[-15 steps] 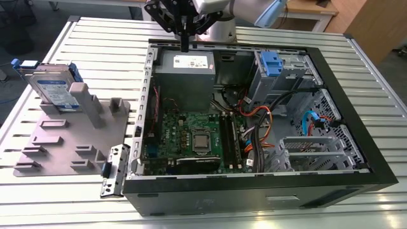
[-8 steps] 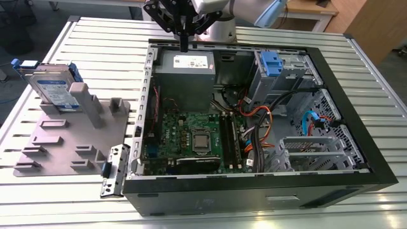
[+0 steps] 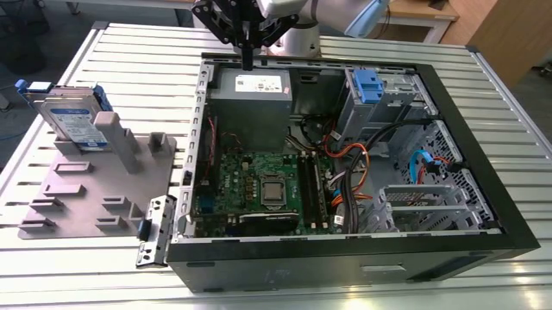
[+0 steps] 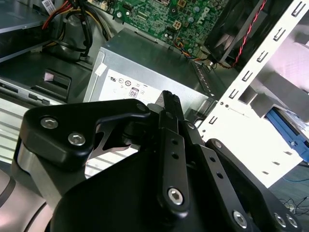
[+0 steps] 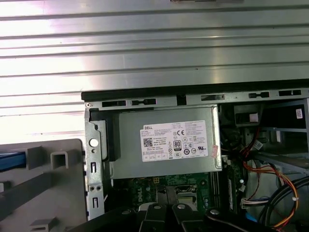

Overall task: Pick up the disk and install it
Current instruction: 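Reach for the disk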

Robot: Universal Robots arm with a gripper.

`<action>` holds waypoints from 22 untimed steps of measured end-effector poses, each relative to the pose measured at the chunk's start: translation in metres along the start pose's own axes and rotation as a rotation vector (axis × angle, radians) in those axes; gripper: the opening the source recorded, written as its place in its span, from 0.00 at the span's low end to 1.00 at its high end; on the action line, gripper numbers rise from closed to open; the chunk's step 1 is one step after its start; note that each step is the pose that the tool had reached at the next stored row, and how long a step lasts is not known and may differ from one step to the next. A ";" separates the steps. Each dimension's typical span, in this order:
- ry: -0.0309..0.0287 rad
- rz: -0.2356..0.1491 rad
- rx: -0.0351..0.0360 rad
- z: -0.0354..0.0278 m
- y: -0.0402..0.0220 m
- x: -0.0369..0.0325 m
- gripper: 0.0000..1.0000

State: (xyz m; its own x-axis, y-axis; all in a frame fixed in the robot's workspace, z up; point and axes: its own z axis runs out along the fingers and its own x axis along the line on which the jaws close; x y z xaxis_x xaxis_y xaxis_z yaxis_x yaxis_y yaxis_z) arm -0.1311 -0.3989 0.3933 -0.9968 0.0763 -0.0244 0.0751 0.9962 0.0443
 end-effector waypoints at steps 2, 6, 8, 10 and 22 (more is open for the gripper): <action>0.0000 0.000 -0.0001 0.0000 0.0000 0.0004 0.11; 0.0000 0.000 -0.0001 0.0000 -0.0001 0.0011 0.11; 0.0000 0.000 0.0000 -0.0001 -0.0001 0.0016 0.11; 0.0000 0.000 -0.0001 0.0000 -0.0002 0.0020 0.11; 0.0000 0.000 -0.0001 -0.0002 -0.0005 0.0068 0.11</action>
State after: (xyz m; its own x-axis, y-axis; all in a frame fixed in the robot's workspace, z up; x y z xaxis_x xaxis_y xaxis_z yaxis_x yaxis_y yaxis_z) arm -0.1379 -0.3990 0.3933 -0.9968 0.0762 -0.0245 0.0751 0.9962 0.0444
